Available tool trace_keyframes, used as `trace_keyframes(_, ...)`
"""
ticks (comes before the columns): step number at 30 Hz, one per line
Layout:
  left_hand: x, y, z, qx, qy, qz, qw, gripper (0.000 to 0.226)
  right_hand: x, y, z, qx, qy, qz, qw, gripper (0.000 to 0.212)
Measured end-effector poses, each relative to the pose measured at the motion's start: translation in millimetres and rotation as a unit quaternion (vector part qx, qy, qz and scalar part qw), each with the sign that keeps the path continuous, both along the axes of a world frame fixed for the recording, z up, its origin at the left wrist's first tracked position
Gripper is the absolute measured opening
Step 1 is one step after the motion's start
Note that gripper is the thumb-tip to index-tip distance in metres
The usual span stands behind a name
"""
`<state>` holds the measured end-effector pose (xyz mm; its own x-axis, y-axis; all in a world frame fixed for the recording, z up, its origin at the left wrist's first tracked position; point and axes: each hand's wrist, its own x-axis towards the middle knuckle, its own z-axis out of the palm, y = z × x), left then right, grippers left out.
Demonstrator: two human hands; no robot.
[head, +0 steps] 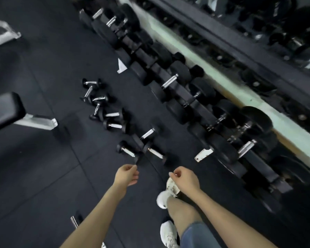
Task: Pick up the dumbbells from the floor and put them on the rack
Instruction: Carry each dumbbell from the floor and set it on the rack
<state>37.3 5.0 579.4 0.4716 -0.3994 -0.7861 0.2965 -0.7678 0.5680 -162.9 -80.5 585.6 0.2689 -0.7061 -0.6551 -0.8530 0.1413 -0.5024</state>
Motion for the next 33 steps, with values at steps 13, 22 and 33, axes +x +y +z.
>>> trace_keyframes(13,73.1,-67.3,-147.9,0.041,0.071,0.121,0.989,0.022,126.4,-89.2,-153.6,0.082,0.091,0.047,0.991,0.042)
trace_keyframes(22,70.0,-129.7,-344.4,0.084,0.132,0.192,0.969,0.021,153.3,-138.5,-337.8,0.122,0.117,0.02,0.985,0.04)
trace_keyframes(33,57.1,-188.6,-592.4,0.035,0.172,0.186,0.967,0.022,177.9,-196.1,-581.1,0.15,0.141,0.114,0.972,0.066)
